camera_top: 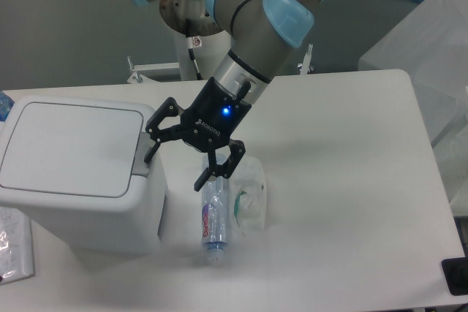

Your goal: Open the trash can

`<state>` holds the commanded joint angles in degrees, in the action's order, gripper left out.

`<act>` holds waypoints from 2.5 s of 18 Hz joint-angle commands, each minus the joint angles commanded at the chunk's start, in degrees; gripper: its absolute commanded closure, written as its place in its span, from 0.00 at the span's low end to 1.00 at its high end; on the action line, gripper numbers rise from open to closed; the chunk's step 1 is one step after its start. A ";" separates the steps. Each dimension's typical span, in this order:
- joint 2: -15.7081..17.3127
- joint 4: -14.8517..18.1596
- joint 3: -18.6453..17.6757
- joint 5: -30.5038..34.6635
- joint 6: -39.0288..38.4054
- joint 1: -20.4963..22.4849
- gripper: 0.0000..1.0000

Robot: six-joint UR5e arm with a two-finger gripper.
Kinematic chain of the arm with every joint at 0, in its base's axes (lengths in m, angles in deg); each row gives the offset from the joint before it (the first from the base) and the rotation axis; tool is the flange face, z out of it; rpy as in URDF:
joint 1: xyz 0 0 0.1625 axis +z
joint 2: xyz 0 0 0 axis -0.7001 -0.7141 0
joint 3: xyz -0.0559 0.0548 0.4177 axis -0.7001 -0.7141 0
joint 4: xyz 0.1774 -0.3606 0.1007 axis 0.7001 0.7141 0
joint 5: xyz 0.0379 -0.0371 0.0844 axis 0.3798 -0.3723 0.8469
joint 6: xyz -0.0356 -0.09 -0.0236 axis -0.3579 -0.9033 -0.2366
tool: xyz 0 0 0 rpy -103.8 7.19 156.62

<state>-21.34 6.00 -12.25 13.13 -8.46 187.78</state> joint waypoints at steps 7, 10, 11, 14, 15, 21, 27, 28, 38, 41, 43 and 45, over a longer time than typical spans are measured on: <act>-0.35 0.00 0.09 0.00 0.09 0.00 0.00; -0.26 0.00 0.35 0.00 0.00 0.09 0.00; -0.26 0.00 0.53 0.00 0.00 0.17 0.00; -0.44 0.09 1.58 0.09 -0.26 0.70 0.00; -0.61 0.09 1.93 0.09 -0.26 1.23 0.00; -0.79 -0.35 2.20 0.26 0.18 7.55 0.00; -1.66 -0.26 1.67 9.73 11.75 12.83 0.00; -1.93 -0.26 1.50 12.28 14.91 13.44 0.00; -7.03 -2.36 0.70 44.28 43.76 14.59 0.00; -8.17 -3.43 1.84 45.88 44.03 15.55 0.00; -8.87 -3.25 3.68 46.05 44.03 15.82 0.00; -9.40 -3.08 4.48 47.19 44.03 16.00 0.00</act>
<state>-30.75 2.92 -7.77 60.32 35.57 203.78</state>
